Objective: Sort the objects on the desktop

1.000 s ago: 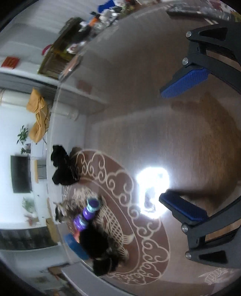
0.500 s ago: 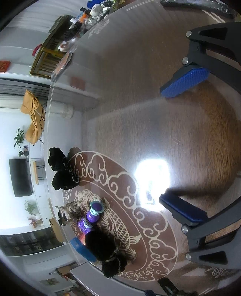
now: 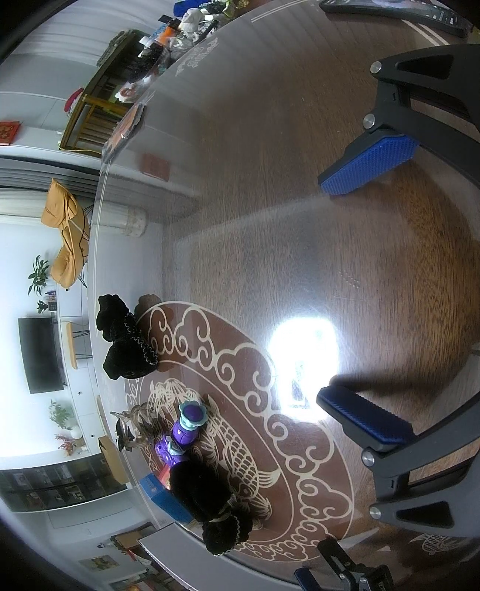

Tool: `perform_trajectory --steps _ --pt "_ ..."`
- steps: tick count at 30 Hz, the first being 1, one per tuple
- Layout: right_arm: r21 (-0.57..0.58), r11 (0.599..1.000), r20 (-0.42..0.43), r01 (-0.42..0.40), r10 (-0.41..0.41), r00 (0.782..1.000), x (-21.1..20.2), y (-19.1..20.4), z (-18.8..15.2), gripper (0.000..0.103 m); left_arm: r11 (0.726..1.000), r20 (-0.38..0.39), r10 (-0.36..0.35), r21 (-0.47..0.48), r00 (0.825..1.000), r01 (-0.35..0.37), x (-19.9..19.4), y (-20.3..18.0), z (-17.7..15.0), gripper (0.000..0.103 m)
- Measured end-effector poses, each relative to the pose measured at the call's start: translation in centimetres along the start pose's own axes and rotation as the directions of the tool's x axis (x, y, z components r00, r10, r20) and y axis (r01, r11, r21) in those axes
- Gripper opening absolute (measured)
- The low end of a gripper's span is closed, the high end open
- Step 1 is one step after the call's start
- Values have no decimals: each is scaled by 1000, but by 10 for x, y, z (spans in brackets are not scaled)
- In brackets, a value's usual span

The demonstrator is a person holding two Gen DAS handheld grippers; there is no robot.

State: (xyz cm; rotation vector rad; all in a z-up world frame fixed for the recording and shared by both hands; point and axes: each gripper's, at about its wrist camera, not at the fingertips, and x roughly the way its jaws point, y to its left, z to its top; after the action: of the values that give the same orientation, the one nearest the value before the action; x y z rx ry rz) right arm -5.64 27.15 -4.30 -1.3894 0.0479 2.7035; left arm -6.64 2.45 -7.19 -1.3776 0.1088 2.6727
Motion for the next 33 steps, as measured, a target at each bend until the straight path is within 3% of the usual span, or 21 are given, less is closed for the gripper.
perform_trajectory --steps 33 --pt "-1 1000 -1 -2 2 1000 0 0 0 103 1000 0 1 0 1000 -1 1 -4 -1 103"
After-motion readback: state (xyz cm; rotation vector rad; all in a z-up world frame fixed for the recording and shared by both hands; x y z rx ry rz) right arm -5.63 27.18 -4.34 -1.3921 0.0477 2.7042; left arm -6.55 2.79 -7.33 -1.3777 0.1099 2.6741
